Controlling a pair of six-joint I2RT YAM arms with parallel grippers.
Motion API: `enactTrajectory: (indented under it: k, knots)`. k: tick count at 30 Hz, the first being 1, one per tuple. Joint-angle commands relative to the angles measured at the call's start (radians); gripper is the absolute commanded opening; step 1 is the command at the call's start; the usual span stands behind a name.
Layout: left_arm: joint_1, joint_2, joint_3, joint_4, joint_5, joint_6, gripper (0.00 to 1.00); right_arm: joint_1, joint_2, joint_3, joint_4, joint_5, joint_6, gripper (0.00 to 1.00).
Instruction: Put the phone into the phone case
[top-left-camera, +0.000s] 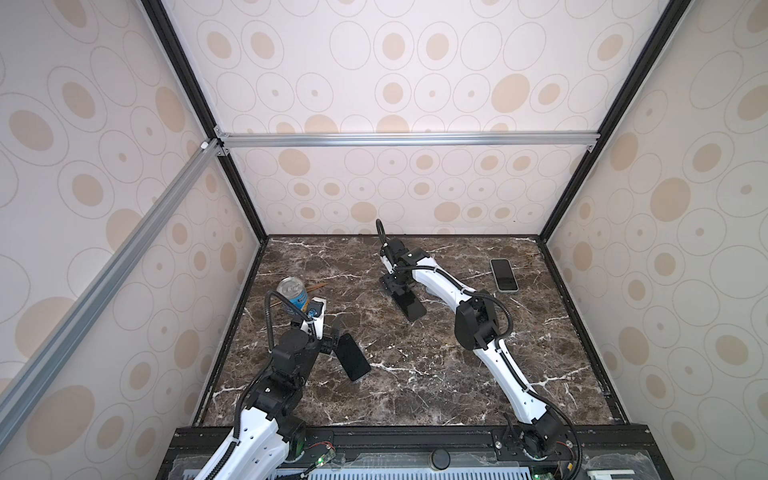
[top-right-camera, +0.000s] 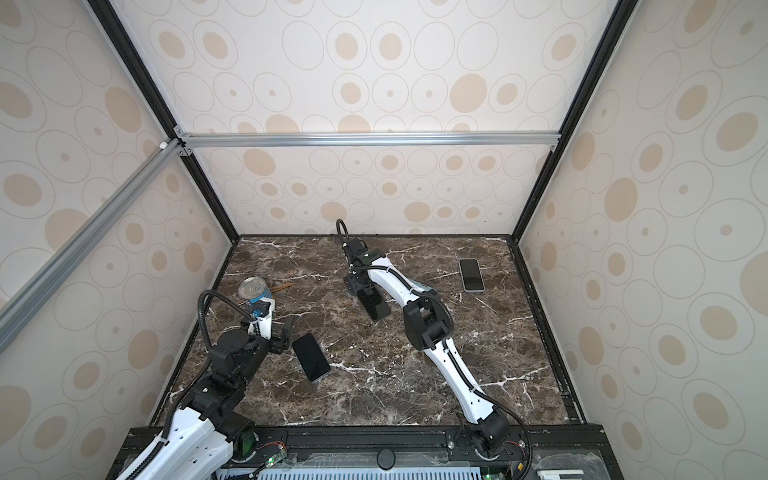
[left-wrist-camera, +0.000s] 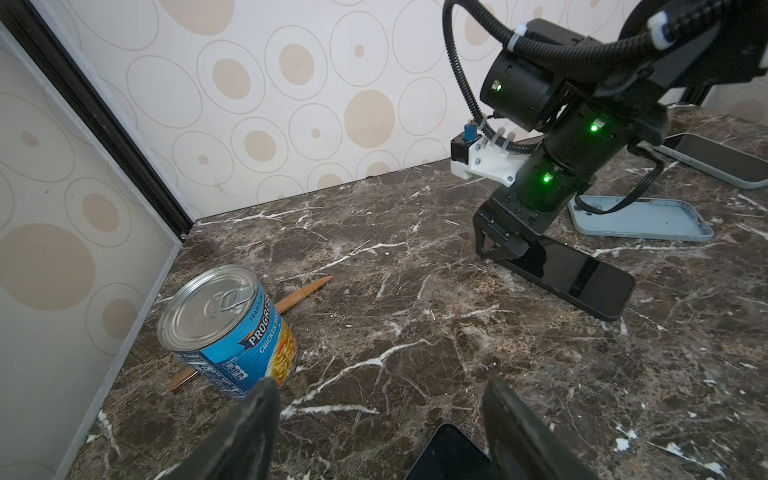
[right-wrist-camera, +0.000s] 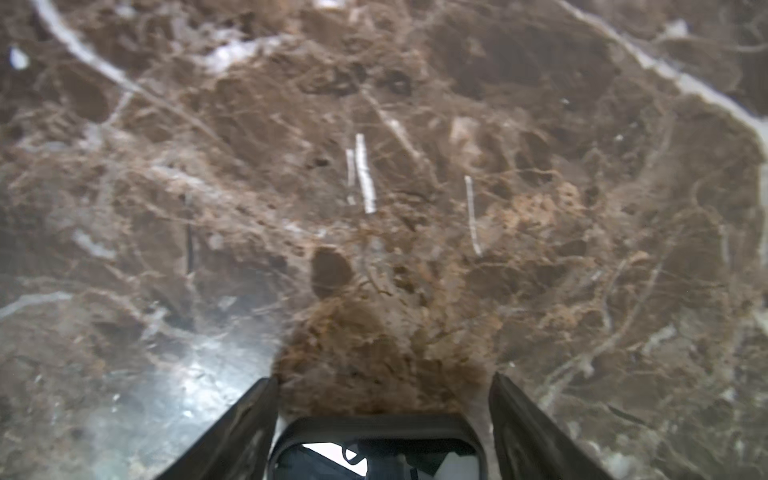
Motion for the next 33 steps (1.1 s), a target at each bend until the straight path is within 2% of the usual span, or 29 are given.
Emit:
enactTrajectory:
  k: [1,9,13,21,33]
  knots:
    - [0.004,0.002,0.007,0.019,-0.013,0.014,0.77,0.000,-0.031,-0.016,-0.083,-0.009,0.041,0.85]
    - [0.004,0.014,0.008,0.022,-0.013,0.016,0.77,0.011,-0.154,-0.117,-0.184,-0.026,0.018,0.91]
    - [0.003,0.014,0.008,0.021,-0.013,0.016,0.77,0.018,-0.214,-0.200,-0.213,-0.046,0.025,0.91]
    - [0.004,0.008,0.008,0.020,-0.013,0.014,0.77,0.037,-0.335,-0.451,-0.184,0.020,0.033,0.87]
    - [0.003,0.011,0.009,0.022,-0.010,0.014,0.77,0.033,-0.345,-0.560,-0.121,-0.021,0.049,0.89]
